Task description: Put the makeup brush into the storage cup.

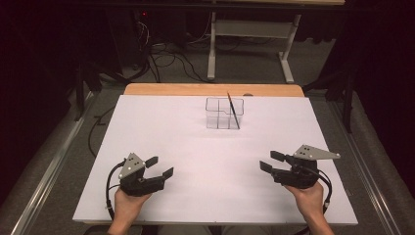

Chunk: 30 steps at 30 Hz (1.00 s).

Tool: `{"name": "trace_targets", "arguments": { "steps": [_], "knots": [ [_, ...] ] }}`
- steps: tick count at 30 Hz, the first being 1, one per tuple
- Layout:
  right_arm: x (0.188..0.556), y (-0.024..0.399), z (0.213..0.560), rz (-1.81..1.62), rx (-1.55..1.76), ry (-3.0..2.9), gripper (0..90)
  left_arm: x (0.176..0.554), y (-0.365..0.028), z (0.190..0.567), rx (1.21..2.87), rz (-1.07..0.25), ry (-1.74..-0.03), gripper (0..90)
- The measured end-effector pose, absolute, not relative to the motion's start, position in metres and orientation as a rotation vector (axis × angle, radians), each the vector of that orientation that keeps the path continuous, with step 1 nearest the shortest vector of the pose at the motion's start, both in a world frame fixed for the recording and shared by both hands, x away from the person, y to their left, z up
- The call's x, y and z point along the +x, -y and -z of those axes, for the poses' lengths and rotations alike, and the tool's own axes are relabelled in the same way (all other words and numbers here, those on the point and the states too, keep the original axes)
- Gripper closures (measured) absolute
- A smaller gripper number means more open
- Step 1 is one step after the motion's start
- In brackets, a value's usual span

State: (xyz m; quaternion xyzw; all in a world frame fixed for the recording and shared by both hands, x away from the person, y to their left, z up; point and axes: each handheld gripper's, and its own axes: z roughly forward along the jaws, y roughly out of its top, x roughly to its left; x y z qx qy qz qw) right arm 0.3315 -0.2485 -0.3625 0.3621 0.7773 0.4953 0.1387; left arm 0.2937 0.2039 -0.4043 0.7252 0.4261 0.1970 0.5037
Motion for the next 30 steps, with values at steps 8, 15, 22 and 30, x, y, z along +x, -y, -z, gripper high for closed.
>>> {"name": "trace_targets", "arguments": {
  "steps": [8,15,22,30],
  "knots": [
    [0.331,0.247,0.368,-1.417,1.046,-2.245,41.3,0.294,-0.204,0.404,1.752,-0.474,-1.028,29.4],
    [0.331,0.246,0.373,-1.405,1.055,-2.247,41.3,0.294,-0.204,0.404,1.750,-0.473,-1.028,29.4],
    [0.330,0.246,0.375,-1.401,1.060,-2.243,41.3,0.294,-0.204,0.405,1.750,-0.473,-1.029,29.4],
    [0.331,0.248,0.379,-1.399,1.068,-2.231,41.3,0.294,-0.204,0.404,1.752,-0.474,-1.028,29.5]
  ]
}}
